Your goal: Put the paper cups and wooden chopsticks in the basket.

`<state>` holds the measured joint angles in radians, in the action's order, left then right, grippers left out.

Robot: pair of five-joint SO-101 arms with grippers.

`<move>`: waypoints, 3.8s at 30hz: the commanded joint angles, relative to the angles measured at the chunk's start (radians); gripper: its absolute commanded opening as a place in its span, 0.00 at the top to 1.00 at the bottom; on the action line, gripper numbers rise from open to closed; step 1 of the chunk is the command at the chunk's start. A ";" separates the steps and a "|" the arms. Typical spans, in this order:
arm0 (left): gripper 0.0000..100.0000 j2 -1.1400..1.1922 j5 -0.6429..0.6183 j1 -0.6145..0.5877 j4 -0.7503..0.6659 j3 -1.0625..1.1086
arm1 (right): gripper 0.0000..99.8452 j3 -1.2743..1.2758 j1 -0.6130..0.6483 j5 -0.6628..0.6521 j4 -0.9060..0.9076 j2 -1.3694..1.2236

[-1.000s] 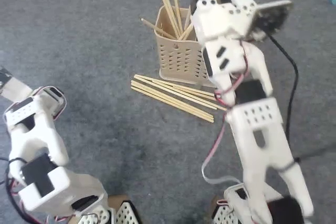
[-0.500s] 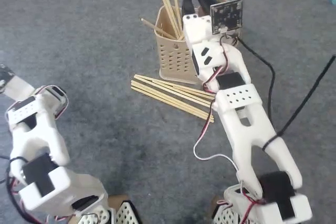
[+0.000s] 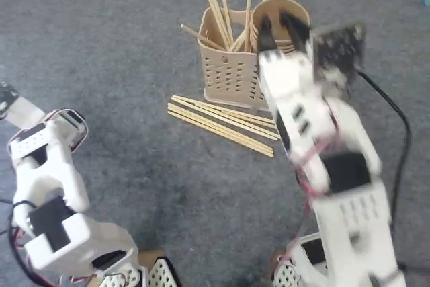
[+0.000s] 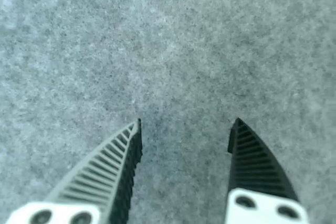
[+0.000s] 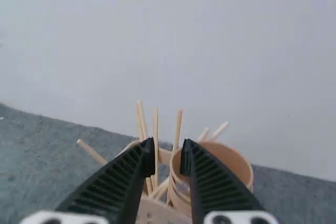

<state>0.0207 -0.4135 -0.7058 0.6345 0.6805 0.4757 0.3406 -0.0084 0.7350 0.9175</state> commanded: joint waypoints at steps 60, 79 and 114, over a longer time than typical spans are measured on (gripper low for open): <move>0.99 0.226 0.044 0.781 -0.293 -0.234 | 0.99 0.973 -0.285 0.393 -0.512 0.134; 0.99 0.226 0.048 0.832 -0.296 -0.171 | 0.99 0.974 -0.282 0.341 -0.512 0.128; 0.99 0.374 0.281 0.789 -0.028 -0.444 | 0.99 0.974 -0.283 0.338 -0.510 0.128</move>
<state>0.3951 -0.1450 0.0936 0.5010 0.3153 1.4530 0.0706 0.3537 0.2424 1.0342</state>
